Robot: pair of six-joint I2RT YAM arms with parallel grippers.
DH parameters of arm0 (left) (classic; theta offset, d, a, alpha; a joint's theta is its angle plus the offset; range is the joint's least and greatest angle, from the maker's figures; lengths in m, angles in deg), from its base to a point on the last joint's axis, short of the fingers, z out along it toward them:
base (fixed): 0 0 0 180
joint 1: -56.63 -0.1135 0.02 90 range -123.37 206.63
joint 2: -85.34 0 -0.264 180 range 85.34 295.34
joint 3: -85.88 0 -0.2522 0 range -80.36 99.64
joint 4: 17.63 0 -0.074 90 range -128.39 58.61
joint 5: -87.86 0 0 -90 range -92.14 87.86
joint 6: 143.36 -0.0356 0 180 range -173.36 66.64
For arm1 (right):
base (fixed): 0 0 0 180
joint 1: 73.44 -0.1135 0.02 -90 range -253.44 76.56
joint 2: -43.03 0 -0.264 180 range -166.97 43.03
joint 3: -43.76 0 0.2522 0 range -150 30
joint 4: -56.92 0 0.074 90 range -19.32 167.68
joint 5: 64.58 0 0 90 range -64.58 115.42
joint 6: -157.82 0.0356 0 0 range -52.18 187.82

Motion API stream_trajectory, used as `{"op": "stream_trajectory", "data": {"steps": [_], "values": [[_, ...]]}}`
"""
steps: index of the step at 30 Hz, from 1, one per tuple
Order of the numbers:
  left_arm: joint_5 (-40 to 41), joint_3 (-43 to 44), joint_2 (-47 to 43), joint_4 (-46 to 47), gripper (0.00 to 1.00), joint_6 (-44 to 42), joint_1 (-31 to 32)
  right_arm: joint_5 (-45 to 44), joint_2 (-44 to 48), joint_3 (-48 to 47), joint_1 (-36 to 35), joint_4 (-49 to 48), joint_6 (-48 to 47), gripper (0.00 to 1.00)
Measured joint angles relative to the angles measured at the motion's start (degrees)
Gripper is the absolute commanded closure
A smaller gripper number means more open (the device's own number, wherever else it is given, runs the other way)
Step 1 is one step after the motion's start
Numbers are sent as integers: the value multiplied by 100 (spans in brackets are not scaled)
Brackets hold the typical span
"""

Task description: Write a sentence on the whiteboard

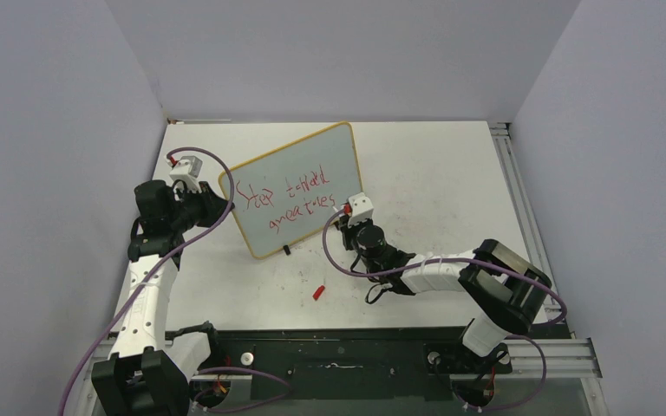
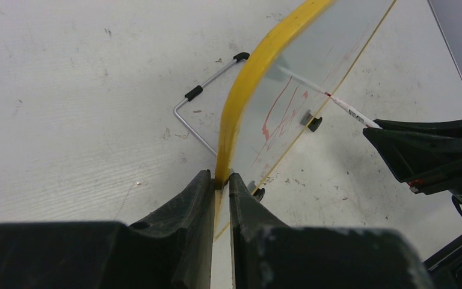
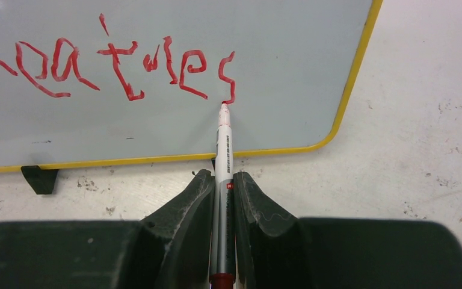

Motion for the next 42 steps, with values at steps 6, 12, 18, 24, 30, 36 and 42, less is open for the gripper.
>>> {"op": "stream_trajectory", "data": {"steps": [6, 12, 18, 24, 30, 36, 42], "values": [[0, 0, 0, 0, 100, 0, 0, 22, 46, 72, -120, 2, -7, 95], [0, 0, 0, -2, 100, 0, 0, -57, 361, 144, -118, 2, -22, 95], [0, 0, 0, 0, 100, 0, 0, -157, 433, 142, 4, -33, -72, 95], [2, 0, 0, 0, 100, 0, 0, -179, 400, 79, 79, -46, -151, 95], [2, 0, 0, 0, 100, 0, 0, -179, 396, 22, 133, -162, -216, 95], [2, 0, 0, 0, 100, 0, 0, -179, 295, -11, 216, -225, -221, 95], [2, 0, 0, 0, 100, 0, 0, -175, 164, -66, 232, -245, -240, 95]]}}
